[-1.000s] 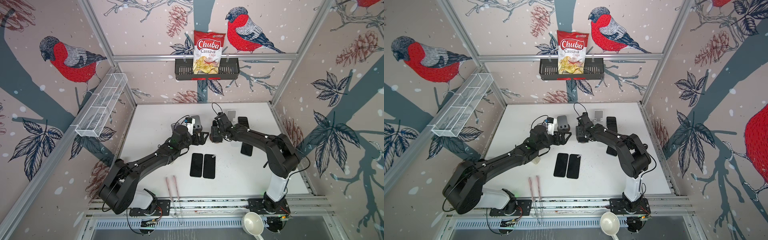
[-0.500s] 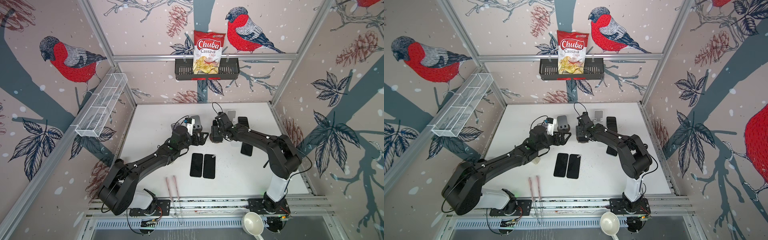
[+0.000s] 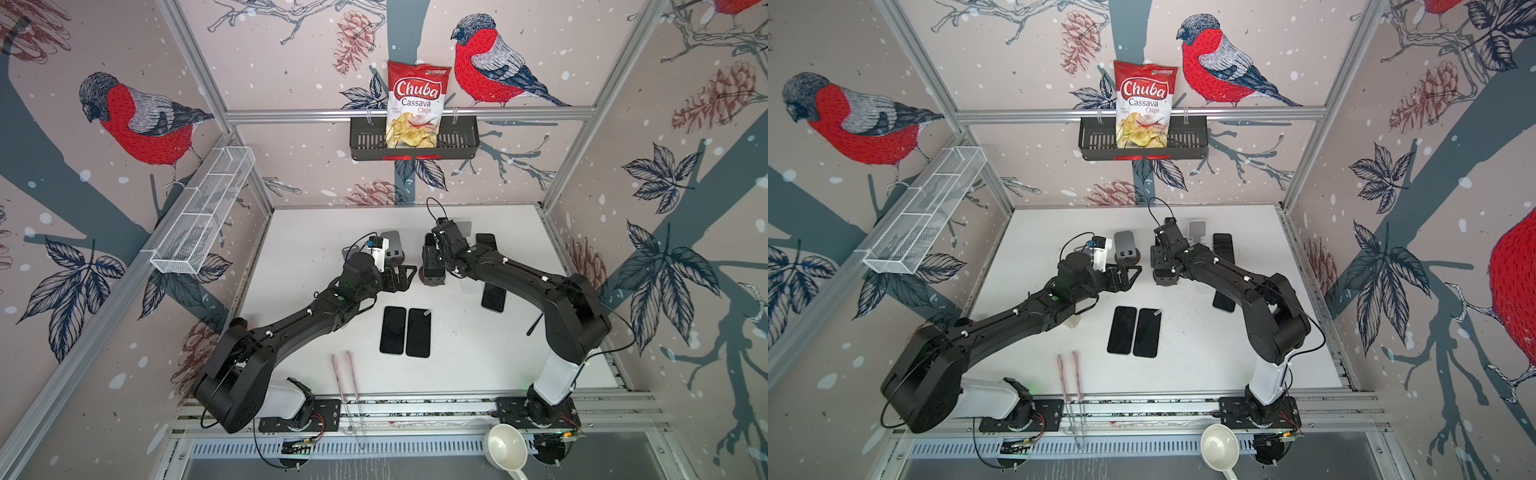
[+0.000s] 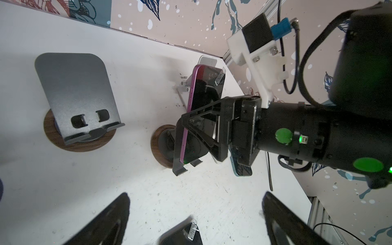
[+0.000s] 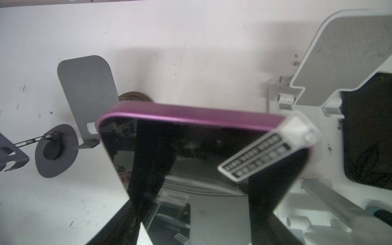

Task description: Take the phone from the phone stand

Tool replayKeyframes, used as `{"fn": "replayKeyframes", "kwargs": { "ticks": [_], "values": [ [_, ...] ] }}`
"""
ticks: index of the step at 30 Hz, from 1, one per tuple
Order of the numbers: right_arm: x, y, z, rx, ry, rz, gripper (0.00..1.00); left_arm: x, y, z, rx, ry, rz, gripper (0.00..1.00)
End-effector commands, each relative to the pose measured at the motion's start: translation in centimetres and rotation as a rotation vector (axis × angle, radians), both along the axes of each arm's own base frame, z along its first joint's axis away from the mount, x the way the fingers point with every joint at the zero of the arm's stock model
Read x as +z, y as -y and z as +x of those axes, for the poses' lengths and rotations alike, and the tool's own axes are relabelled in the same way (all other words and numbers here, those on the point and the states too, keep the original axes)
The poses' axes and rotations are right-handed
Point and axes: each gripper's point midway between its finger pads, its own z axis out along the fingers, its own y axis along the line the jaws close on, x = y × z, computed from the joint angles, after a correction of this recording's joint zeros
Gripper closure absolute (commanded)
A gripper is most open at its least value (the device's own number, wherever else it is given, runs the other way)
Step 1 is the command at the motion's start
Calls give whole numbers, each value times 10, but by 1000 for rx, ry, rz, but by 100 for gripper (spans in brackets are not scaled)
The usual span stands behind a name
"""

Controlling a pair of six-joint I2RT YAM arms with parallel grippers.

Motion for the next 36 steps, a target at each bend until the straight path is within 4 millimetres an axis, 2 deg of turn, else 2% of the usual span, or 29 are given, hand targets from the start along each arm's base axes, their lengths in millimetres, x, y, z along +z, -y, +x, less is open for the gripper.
{"fn": "replayKeyframes", "kwargs": {
  "ticks": [1, 13, 20, 27, 36],
  "values": [
    [10, 0, -5, 8, 25, -1, 30, 6, -1, 2, 8, 25, -2, 4],
    [21, 5, -47, 55, -7, 45, 29, 6, -3, -3, 5, 19, -7, 4],
    [24, 16, -72, 61, -28, 68, 29, 5, -4, -5, 3, 11, -8, 4],
    [15, 28, -94, 57, -69, 68, 28, 6, -6, -8, 5, 12, -14, 4],
    [-1, 30, -122, 85, -147, 83, 28, 3, -10, -13, 11, 4, -19, 4]
  ]
}}
